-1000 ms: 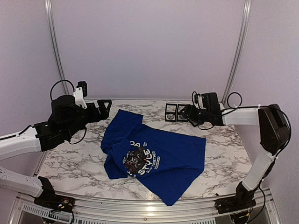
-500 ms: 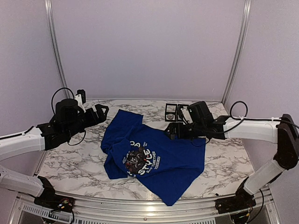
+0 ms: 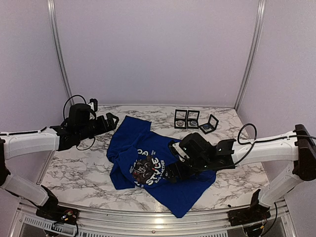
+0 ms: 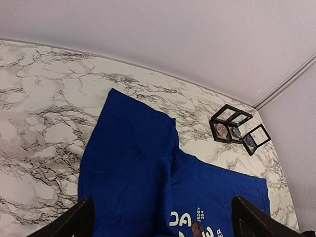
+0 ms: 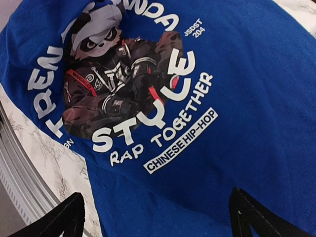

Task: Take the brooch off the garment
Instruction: Smooth out the crumpled clothing at the center of the board.

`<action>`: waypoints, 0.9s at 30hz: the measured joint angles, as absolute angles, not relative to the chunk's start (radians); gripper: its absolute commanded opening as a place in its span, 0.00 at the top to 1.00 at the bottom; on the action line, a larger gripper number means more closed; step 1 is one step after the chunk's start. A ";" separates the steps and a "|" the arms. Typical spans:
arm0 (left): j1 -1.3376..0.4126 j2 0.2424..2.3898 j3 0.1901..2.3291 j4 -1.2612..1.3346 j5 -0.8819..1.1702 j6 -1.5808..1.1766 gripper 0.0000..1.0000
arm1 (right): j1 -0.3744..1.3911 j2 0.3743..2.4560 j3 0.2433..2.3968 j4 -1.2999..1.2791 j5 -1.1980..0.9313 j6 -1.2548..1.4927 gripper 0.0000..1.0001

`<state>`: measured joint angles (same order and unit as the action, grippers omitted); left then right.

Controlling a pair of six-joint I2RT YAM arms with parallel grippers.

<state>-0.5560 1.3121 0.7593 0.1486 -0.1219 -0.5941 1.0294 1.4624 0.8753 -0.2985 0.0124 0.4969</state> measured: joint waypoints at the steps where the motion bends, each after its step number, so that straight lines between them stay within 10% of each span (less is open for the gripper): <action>1: -0.553 1.332 0.772 0.153 -0.108 -0.596 0.01 | 1.048 1.467 0.871 -0.309 0.022 0.498 0.02; 27: -0.518 1.458 0.826 0.206 0.030 -0.645 0.01 | 1.265 1.667 0.871 -0.366 0.165 0.550 0.25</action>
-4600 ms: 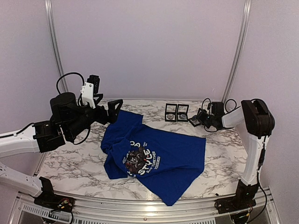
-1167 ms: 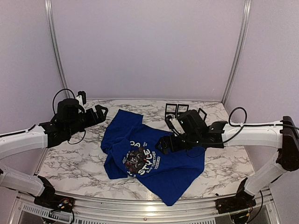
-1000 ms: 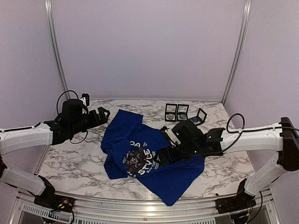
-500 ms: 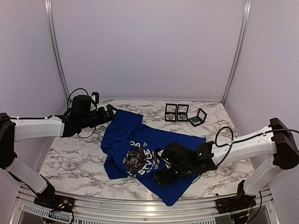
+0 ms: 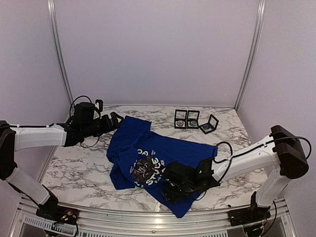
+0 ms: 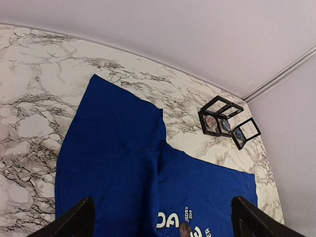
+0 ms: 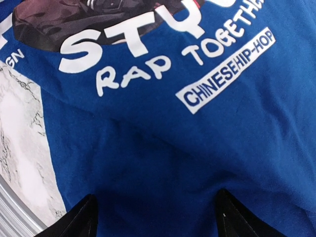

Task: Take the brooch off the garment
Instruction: Smooth out the crumpled clothing at the center of the board.

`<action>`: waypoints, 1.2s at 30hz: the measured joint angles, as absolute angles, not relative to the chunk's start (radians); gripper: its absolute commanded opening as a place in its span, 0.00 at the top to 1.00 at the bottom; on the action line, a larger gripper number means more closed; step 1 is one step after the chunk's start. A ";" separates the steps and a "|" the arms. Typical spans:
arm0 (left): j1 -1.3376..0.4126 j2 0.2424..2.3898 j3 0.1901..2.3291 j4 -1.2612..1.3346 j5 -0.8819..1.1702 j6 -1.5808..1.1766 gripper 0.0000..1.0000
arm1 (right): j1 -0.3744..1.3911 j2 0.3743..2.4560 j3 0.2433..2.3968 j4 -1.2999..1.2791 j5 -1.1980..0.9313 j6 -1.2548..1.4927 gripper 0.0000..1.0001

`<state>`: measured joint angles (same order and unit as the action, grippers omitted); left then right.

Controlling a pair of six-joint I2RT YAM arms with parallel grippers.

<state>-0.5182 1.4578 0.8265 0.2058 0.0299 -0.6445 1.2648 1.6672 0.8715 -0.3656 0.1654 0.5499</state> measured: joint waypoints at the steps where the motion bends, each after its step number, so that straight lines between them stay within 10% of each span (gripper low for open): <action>1: -0.517 1.458 0.825 0.207 0.031 -0.645 0.01 | 1.266 1.676 0.879 -0.368 0.175 0.552 0.29; 11: -0.506 1.503 0.837 0.230 0.072 -0.645 0.01 | 1.268 1.687 0.894 -0.414 0.234 0.605 1.00; 36: -0.439 2.131 1.364 0.090 0.181 -0.643 0.01 | 1.271 1.344 0.746 -0.614 0.141 0.642 1.00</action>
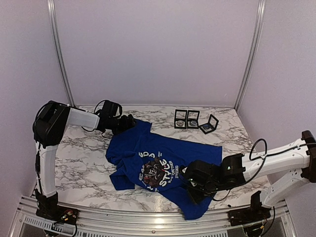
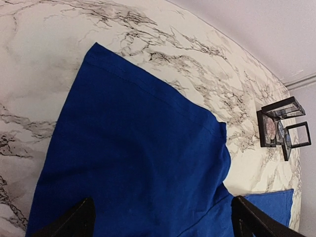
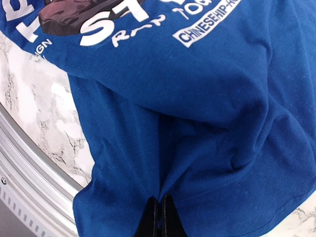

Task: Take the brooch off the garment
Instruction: Smooth out the crumpled clothing at the center of the board.

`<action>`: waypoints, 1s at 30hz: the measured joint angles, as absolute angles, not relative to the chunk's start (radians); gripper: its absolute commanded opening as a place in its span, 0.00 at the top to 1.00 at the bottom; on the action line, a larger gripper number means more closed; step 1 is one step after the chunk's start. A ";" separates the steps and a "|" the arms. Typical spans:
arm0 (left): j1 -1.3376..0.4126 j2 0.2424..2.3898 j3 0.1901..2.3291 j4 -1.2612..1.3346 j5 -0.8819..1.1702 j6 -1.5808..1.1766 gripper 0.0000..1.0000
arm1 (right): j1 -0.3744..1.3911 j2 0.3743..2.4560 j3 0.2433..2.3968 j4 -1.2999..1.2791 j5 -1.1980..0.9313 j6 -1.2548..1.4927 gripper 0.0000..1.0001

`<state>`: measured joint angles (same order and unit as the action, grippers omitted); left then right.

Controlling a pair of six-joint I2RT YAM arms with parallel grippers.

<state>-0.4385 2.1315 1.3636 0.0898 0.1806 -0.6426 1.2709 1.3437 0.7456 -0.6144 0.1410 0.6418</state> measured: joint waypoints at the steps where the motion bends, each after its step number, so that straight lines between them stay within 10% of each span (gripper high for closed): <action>1: -0.432 2.156 1.388 0.080 0.183 -0.642 0.01 | 1.271 1.342 0.743 -0.614 0.138 0.637 1.00; 20: -0.378 2.548 2.032 -0.126 0.225 -0.619 0.01 | 1.182 1.305 0.710 -0.572 0.033 0.562 0.92; 30: -0.364 2.712 2.330 -0.197 0.273 -0.625 0.01 | 1.165 1.305 0.713 -0.538 0.013 0.542 0.55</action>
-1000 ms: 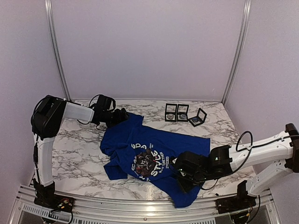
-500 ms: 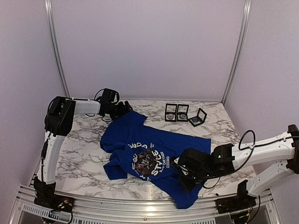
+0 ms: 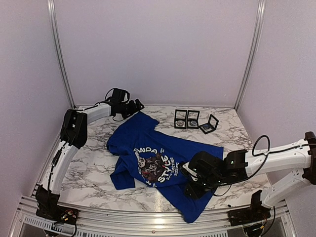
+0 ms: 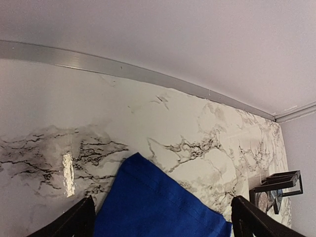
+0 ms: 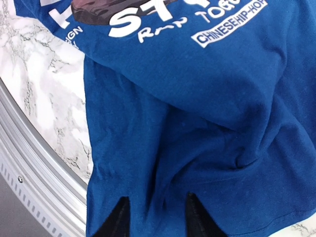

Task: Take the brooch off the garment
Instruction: Smooth out the crumpled clothing at the center of the board.

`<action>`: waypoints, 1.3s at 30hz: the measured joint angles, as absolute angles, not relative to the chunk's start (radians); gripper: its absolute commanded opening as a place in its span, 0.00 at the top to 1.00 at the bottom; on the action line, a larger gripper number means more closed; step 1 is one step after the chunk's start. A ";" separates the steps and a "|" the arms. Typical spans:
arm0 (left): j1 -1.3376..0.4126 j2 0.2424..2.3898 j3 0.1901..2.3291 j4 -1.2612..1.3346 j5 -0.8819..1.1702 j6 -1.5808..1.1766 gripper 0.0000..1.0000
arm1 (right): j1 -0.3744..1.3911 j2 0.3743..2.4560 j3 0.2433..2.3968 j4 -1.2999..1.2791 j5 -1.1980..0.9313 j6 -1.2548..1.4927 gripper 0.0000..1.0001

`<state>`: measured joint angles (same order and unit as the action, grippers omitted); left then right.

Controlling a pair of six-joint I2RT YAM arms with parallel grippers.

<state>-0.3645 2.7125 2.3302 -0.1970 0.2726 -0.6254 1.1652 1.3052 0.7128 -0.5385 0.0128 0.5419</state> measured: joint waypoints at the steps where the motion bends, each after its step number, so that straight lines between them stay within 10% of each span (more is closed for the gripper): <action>1: -0.363 2.712 2.337 -0.199 0.279 -0.625 0.01 | 1.164 1.305 0.717 -0.541 0.012 0.542 0.51; 9: -0.359 2.497 2.106 -0.173 0.304 -0.600 0.01 | 1.156 1.306 0.838 -0.562 0.016 0.514 0.26; 26: -0.359 1.539 0.979 0.068 0.267 -0.621 0.01 | 1.129 1.728 1.344 -0.440 0.035 0.414 0.30; 32: -0.359 1.313 0.731 0.044 0.260 -0.648 0.01 | 1.119 1.901 1.534 -0.405 0.007 0.403 0.43; 39: -0.359 1.104 0.555 -0.008 0.262 -0.675 0.02 | 1.080 2.011 1.628 -0.396 -0.046 0.410 0.84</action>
